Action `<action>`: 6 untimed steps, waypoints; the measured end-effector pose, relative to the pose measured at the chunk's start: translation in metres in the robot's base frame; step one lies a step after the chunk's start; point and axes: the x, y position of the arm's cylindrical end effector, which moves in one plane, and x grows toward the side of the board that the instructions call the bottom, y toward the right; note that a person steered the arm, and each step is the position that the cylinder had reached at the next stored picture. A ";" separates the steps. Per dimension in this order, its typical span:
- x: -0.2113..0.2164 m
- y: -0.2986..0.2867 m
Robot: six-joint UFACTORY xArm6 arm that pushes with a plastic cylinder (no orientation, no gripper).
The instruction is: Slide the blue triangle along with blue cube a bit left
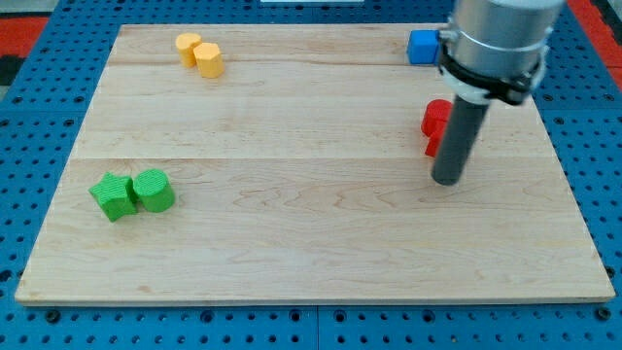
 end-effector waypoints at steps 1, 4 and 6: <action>-0.028 0.072; -0.205 0.115; -0.235 0.027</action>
